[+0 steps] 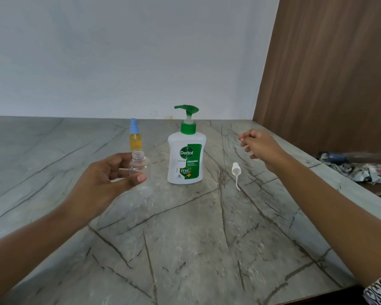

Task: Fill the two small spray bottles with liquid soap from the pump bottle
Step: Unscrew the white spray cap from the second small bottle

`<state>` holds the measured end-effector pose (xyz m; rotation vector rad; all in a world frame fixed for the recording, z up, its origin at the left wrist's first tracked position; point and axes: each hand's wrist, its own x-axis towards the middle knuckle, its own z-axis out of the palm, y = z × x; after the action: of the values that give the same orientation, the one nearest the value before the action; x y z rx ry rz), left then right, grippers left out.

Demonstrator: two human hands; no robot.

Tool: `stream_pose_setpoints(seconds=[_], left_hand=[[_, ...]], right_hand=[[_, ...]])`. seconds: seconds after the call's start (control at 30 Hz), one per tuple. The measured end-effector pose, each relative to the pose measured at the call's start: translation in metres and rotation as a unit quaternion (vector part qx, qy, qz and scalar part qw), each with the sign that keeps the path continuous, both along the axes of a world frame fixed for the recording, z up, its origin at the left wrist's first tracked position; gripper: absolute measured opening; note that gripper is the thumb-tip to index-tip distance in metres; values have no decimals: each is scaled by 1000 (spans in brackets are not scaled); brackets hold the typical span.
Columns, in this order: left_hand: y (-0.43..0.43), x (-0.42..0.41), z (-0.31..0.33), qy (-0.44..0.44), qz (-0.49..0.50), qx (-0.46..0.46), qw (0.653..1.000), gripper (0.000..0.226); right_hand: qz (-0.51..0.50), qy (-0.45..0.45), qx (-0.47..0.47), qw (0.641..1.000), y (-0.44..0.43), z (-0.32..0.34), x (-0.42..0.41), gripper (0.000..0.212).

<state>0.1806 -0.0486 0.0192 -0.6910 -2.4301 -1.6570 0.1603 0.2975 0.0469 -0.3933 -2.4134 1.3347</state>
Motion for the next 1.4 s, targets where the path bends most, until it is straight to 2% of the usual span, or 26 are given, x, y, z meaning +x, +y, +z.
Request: stream_pose_setpoints(seconds=[0.07, 0.17, 0.2, 0.27, 0.33, 0.4, 0.57, 0.77, 0.93, 1.0, 1.1, 1.13, 1.2, 1.23, 1.27, 1.3, 1.33, 1.37, 1.4], left_hand=[[-2, -2, 2, -5, -5, 1, 1000, 54], [0, -6, 2, -3, 1, -15, 1000, 55], [2, -8, 2, -2, 6, -21, 1000, 53], [5, -13, 4, -4, 15, -23, 1000, 56], [10, -18, 6, -8, 27, -20, 999, 62], [15, -23, 9, -11, 37, -20, 999, 65], [25, -30, 15, 3, 55, -13, 998, 65], [24, -20, 15, 18, 54, 7, 998, 69], [25, -8, 14, 21, 40, 8, 999, 55], [26, -3, 14, 19, 42, 13, 999, 54], [27, 1, 15, 16, 44, 24, 999, 55], [27, 1, 15, 14, 43, 25, 999, 58], [28, 2, 15, 10, 39, 30, 999, 66], [28, 3, 15, 10, 38, 31, 999, 68], [29, 3, 15, 10, 39, 32, 999, 69], [28, 3, 15, 10, 40, 33, 999, 69], [27, 3, 15, 11, 40, 33, 999, 68], [26, 3, 15, 12, 40, 34, 999, 66], [26, 3, 15, 12, 40, 35, 999, 65]], right_hand=[[13, 13, -20, 1000, -5, 1, 1, 20], [115, 38, -13, 992, -22, 7, -1, 18], [163, 34, -5, 986, -30, 10, -1, 25], [248, 5, 6, 969, -47, 18, -4, 53], [294, -20, -1, 956, -64, 22, -9, 74], [305, -24, -11, 952, -79, 21, -14, 71], [317, -13, -28, 948, -93, 16, -19, 44], [343, -25, -32, 938, -87, 19, -1, 37], [364, -26, -73, 928, -85, 15, 21, 38], [370, -27, -69, 926, -86, 13, 30, 43], [386, -56, -71, 918, -74, 14, 41, 82], [373, -57, -69, 924, -65, 16, 43, 88], [276, -35, -38, 960, -37, 17, 41, 82], [194, -37, 11, 980, -18, 14, 36, 76], [103, -66, 105, 987, 4, 9, 30, 70], [22, -127, 227, 965, 24, 2, 23, 64], [-35, -201, 326, 923, 41, -7, 19, 57], [-64, -268, 385, 881, 53, -17, 17, 50], [-80, -302, 412, 856, 62, -27, 16, 43]])
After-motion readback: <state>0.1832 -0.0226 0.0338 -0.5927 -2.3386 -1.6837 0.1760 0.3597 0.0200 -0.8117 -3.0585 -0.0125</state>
